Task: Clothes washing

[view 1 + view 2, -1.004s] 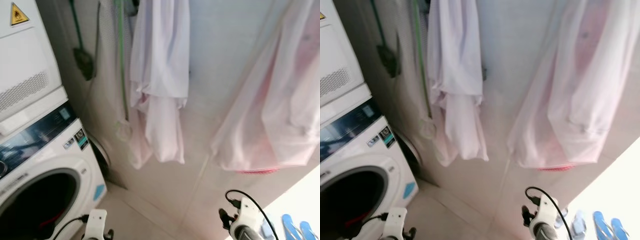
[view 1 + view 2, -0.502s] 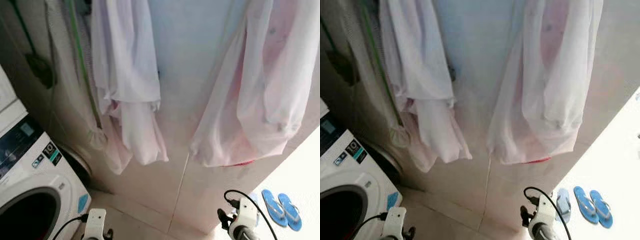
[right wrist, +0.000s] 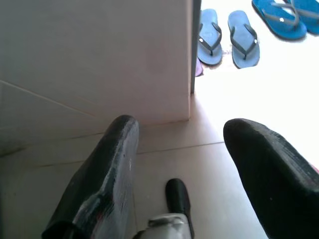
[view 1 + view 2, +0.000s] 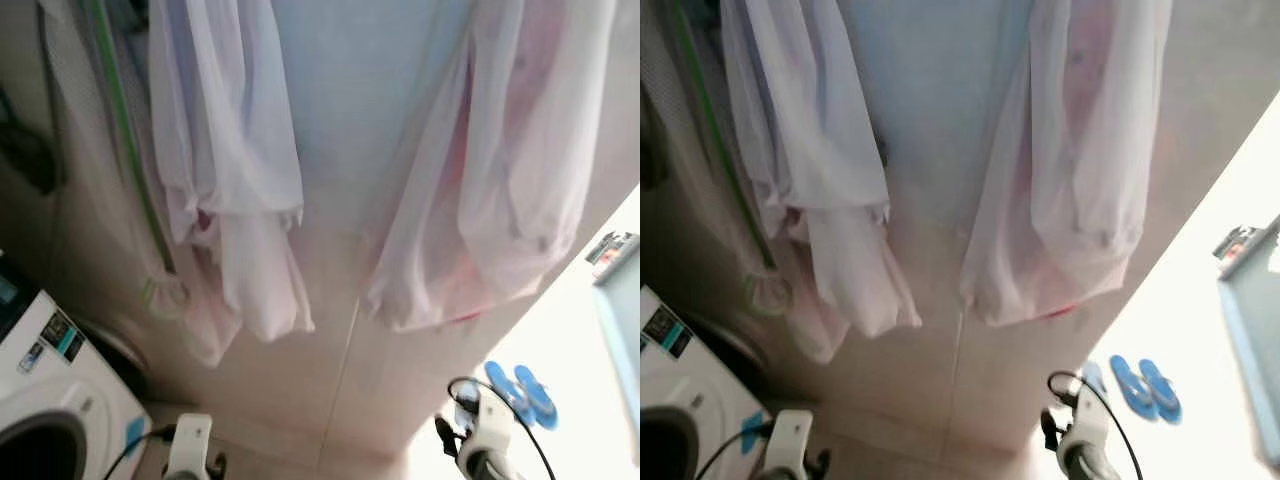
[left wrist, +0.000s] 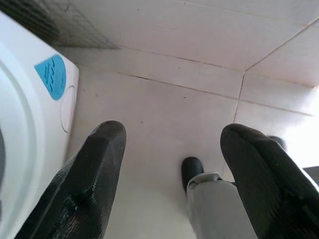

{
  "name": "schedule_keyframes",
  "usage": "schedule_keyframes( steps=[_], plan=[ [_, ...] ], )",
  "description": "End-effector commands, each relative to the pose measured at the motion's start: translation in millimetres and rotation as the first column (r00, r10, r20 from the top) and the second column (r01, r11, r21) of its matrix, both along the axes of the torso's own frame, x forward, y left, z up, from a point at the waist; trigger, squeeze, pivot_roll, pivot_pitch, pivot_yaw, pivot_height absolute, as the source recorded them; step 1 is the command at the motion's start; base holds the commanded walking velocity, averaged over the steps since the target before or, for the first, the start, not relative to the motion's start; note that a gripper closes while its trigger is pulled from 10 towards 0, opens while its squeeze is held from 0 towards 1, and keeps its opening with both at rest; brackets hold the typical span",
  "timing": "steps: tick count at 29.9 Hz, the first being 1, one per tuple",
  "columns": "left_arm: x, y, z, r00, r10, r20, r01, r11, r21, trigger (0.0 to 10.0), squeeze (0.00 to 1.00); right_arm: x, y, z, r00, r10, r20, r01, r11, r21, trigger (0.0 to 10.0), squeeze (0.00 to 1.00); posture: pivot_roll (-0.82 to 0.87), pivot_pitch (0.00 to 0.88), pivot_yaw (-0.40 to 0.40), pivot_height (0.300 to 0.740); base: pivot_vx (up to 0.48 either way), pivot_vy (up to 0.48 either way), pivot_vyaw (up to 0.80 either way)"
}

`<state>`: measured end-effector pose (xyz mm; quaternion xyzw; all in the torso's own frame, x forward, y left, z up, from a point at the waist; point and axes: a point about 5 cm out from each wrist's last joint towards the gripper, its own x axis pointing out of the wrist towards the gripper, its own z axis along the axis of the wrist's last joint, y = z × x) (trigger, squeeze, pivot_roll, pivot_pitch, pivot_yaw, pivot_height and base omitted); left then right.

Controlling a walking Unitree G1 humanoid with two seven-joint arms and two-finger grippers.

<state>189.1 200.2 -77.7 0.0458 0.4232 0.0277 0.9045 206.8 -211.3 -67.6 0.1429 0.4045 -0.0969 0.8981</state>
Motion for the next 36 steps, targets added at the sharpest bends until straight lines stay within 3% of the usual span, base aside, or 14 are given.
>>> schedule_keyframes(
  steps=[1, 36],
  plan=[
    [0.1, -3.5, -0.8, 1.0, -0.024, -0.012, 0.024, 1.0, 0.011, 10.0, 0.0, -0.6, -4.0, 0.4, 1.0, -0.004, -0.003, 0.004, 1.0, -0.009, 10.0, 0.0, 0.04, 0.018, -0.013, 0.74, 0.0, -0.48, -0.56],
    [0.7, -3.1, -0.5, 0.999, -0.037, -0.015, 0.037, 0.999, 0.017, 10.0, 0.0, 0.0, -3.2, 0.6, 1.0, -0.002, -0.002, 0.002, 1.0, -0.004, 10.0, 0.0, 0.04, 0.018, -0.011, 0.74, 0.0, -0.027, -0.56]
  ],
)
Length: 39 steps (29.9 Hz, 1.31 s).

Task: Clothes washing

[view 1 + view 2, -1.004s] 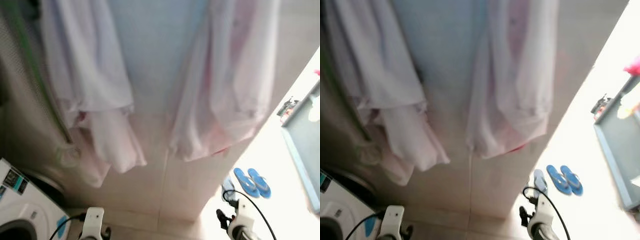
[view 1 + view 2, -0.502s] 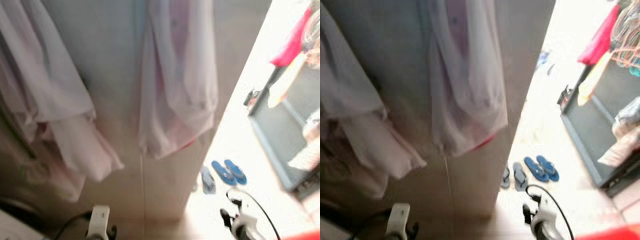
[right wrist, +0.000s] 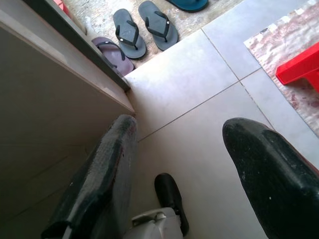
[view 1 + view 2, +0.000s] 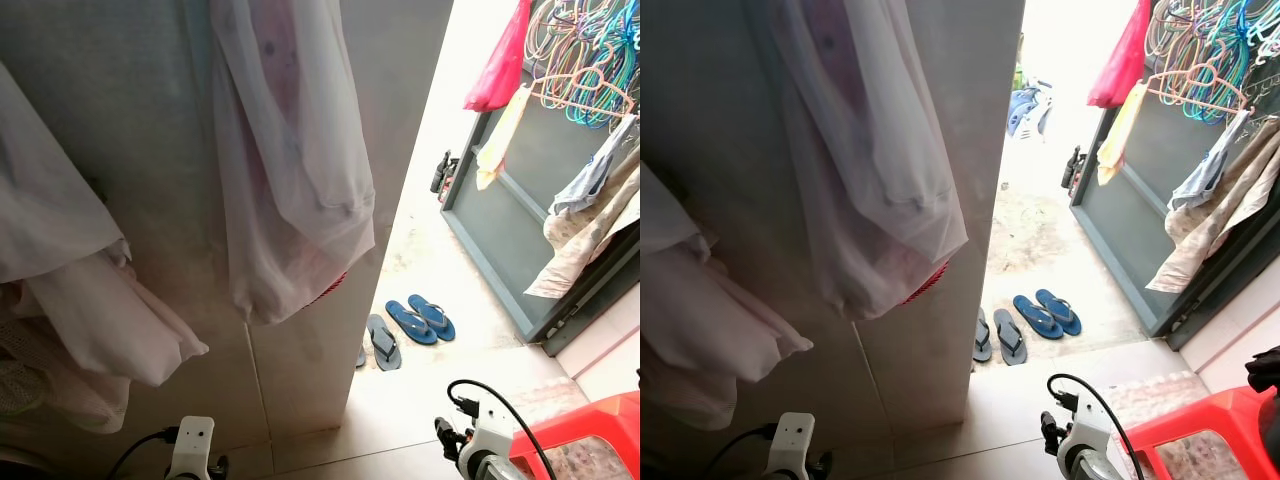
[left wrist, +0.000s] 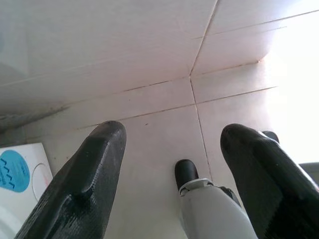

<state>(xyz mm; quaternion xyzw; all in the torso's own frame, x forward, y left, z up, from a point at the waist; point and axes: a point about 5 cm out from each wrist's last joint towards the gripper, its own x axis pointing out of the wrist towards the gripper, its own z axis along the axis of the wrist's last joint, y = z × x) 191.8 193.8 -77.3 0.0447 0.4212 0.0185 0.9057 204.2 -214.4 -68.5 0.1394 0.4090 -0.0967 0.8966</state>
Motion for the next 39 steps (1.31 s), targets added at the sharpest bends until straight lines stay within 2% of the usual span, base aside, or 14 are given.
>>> schedule_keyframes(
  steps=[1, 4, 7, 33, 39],
  plan=[
    [-2.0, 3.3, -0.8, 1.0, -0.021, -0.019, 0.021, 0.999, 0.027, 10.0, 0.0, 2.6, -0.1, 1.5, 1.0, -0.006, 0.008, 0.006, 1.0, 0.001, 10.0, 0.0, 0.04, 0.018, -0.011, 0.74, 0.0, -0.48, -0.55],
    [-2.2, 3.2, -1.0, 1.0, -0.021, -0.021, 0.022, 0.999, 0.029, 10.0, 0.0, 2.4, -0.3, 1.5, 1.0, -0.005, 0.007, 0.005, 1.0, 0.001, 10.0, 0.0, 0.04, 0.02, -0.013, 0.74, 0.0, -0.48, -0.56],
    [-2.9, 3.1, -1.4, 1.0, 0.01, -0.017, -0.01, 1.0, 0.008, 10.0, 0.0, 2.3, -0.5, 1.4, 1.0, -0.002, 0.005, 0.002, 1.0, 0.0, 10.0, 0.0, 0.04, 0.02, -0.013, 0.74, 0.0, 0.0, -0.55],
    [-3.0, 3.0, -1.5, 1.0, 0.004, -0.021, -0.004, 1.0, 0.01, 10.0, 0.0, 2.5, -0.4, 1.5, 1.0, 0.002, 0.006, -0.002, 1.0, 0.001, 10.0, 0.0, 0.04, 0.02, -0.013, 0.74, 0.0, 0.0, -0.55],
    [-2.2, 2.9, -1.1, 0.999, -0.031, -0.024, 0.032, 0.999, 0.032, 10.0, 0.0, 2.5, -0.4, 1.5, 1.0, 0.002, 0.006, -0.002, 1.0, 0.001, 10.0, 0.0, 0.04, 0.02, -0.013, 0.74, 0.0, -0.16, -0.56]
  ],
)
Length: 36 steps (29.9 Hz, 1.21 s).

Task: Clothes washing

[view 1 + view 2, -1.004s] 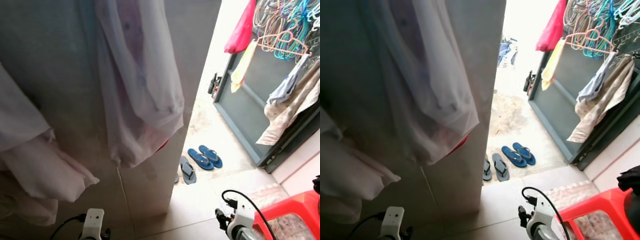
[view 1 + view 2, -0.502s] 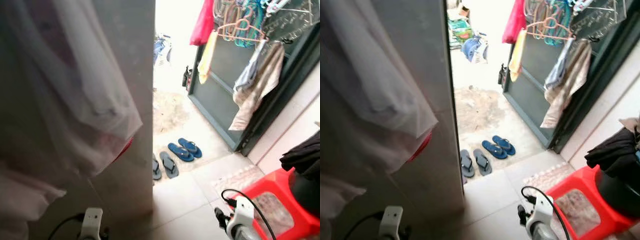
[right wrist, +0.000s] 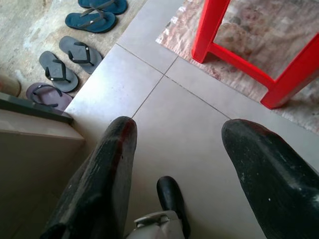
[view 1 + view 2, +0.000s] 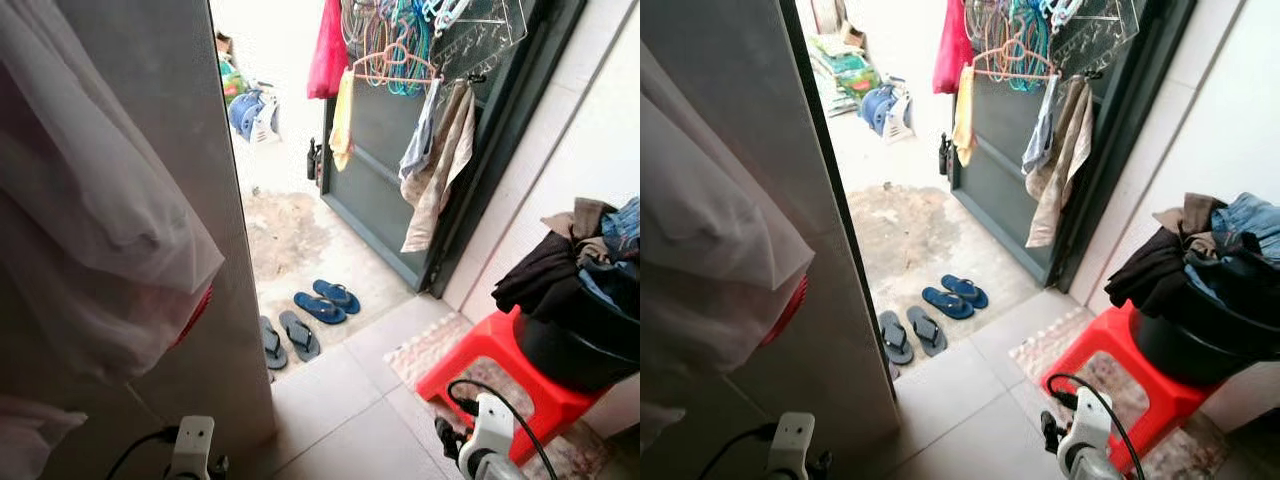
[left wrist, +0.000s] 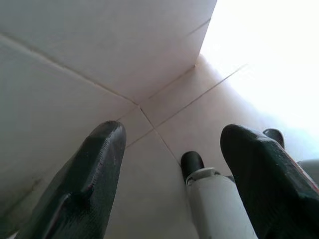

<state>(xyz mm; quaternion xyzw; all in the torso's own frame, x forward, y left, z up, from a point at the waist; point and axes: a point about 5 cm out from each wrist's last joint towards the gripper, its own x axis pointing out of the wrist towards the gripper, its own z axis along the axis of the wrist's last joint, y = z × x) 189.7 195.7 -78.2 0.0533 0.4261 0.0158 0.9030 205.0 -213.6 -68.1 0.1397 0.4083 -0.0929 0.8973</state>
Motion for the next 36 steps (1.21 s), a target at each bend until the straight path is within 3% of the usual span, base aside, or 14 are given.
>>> schedule_keyframes(
  steps=[1, 36],
  plan=[
    [-0.2, 1.0, -0.2, 1.0, -0.009, -0.009, 0.01, 1.0, 0.014, 10.0, 0.0, 1.6, -1.2, 1.1, 1.0, -0.004, 0.003, 0.004, 1.0, -0.002, 10.0, 0.0, 0.04, 0.015, -0.015, 0.74, 0.0, -0.48, -0.56],
    [-2.6, 1.2, -1.3, 1.0, -0.002, -0.016, 0.002, 1.0, 0.003, 10.0, 0.0, -0.6, -0.1, -0.3, 1.0, -0.007, 0.002, 0.007, 1.0, 0.001, 10.0, 0.0, 0.03, 0.0, -0.008, 0.74, 0.0, -0.014, -0.55]
  ],
)
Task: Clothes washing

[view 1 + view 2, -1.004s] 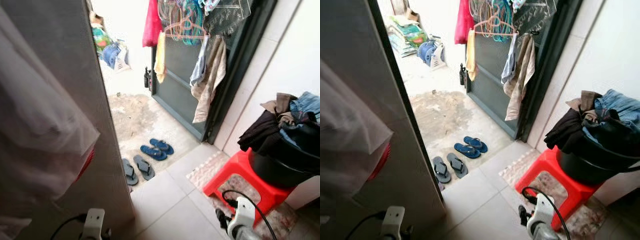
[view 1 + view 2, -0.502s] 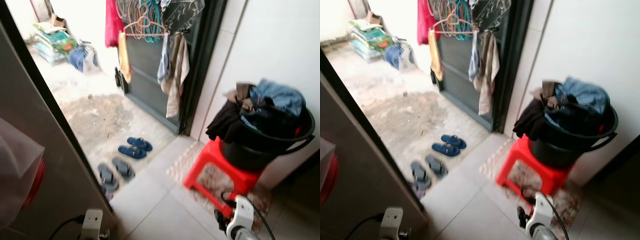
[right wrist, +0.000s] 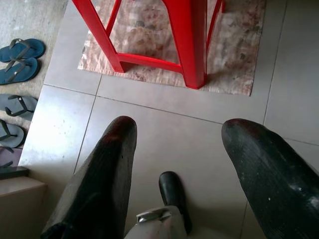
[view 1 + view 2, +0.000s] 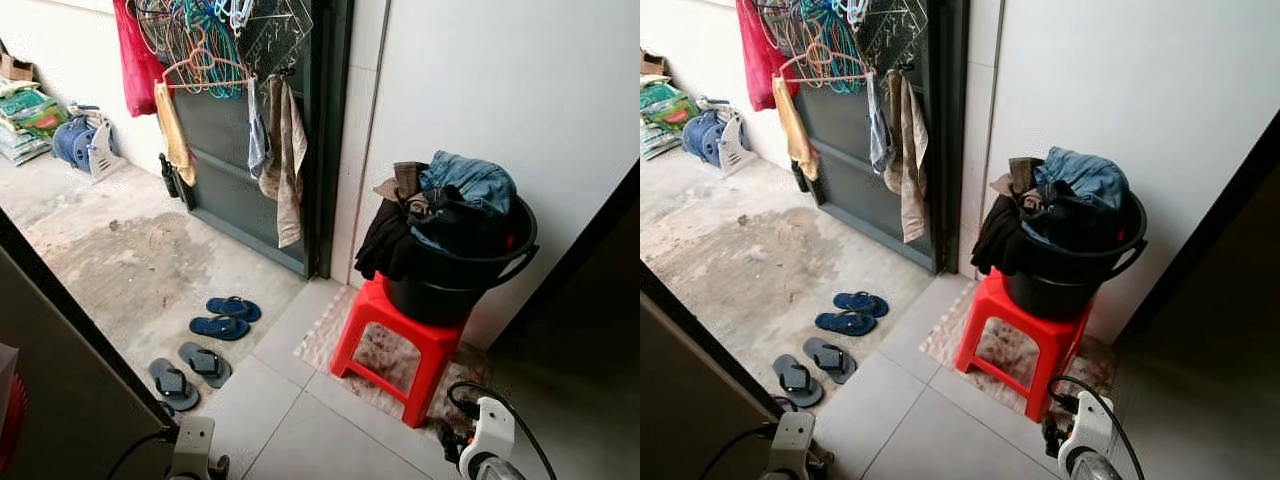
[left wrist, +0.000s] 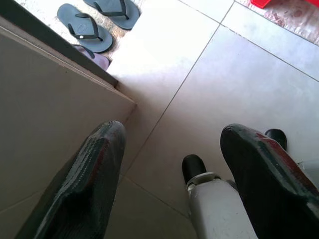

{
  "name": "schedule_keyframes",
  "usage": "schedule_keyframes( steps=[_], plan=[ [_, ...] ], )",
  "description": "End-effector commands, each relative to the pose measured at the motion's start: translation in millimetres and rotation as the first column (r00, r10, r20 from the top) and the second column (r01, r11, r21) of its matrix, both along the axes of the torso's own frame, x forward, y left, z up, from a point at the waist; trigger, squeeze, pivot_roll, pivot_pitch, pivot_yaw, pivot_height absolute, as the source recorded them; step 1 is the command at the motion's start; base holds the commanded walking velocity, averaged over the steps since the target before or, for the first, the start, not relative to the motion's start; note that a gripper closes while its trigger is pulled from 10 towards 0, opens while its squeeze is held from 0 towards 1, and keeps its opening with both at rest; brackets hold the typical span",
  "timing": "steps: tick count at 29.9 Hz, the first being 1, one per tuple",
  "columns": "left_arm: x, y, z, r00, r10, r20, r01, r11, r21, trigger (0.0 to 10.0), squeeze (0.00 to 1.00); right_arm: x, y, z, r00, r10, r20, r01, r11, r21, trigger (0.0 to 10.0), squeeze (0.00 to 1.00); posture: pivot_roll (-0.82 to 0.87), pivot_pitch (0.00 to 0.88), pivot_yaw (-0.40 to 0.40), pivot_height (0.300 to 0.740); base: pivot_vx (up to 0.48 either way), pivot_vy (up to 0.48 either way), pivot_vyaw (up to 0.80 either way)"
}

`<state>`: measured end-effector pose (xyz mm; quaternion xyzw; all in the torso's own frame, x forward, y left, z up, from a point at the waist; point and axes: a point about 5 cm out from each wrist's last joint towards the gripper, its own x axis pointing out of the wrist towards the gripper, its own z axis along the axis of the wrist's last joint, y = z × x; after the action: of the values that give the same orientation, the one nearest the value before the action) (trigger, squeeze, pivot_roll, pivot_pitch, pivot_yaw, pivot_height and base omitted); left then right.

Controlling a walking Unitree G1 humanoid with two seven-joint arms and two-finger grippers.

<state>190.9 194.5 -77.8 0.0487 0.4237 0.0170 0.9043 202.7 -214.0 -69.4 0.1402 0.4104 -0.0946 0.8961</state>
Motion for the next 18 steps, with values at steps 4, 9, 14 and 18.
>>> schedule_keyframes(
  steps=[4, 9, 14, 18],
  plan=[
    [-3.2, 2.7, -1.5, 0.998, -0.05, -0.026, 0.051, 0.998, 0.04, 10.0, 0.0, 1.1, 0.5, 0.6, 1.0, -0.002, 0.006, 0.002, 1.0, 0.0, 10.0, 0.0, 0.03, 0.0, -0.006, 0.74, 0.0, -0.24, -0.55],
    [-4.5, 2.8, -2.2, 0.999, -0.019, -0.026, 0.02, 1.0, 0.021, 10.0, 0.0, 0.7, 0.6, 0.4, 1.0, -0.001, 0.006, 0.001, 1.0, -0.001, 10.0, 0.0, 0.03, 0.0, -0.008, 0.74, 0.0, -0.282, -0.55],
    [-4.2, 2.8, -2.0, 0.999, -0.03, -0.026, 0.031, 0.999, 0.028, 10.0, 0.0, 0.7, 0.6, 0.4, 1.0, 0.0, 0.006, 0.0, 1.0, -0.001, 10.0, 0.0, 0.03, 0.0, -0.008, 0.74, 0.0, 0.0, -0.55],
    [-4.6, 2.8, -2.2, 0.999, -0.029, -0.027, 0.03, 0.999, 0.026, 10.0, 0.0, 0.4, 0.7, 0.2, 1.0, 0.0, 0.006, 0.0, 1.0, -0.001, 10.0, 0.0, 0.03, 0.0, -0.007, 0.74, 0.0, 0.0, -0.55]
  ],
)
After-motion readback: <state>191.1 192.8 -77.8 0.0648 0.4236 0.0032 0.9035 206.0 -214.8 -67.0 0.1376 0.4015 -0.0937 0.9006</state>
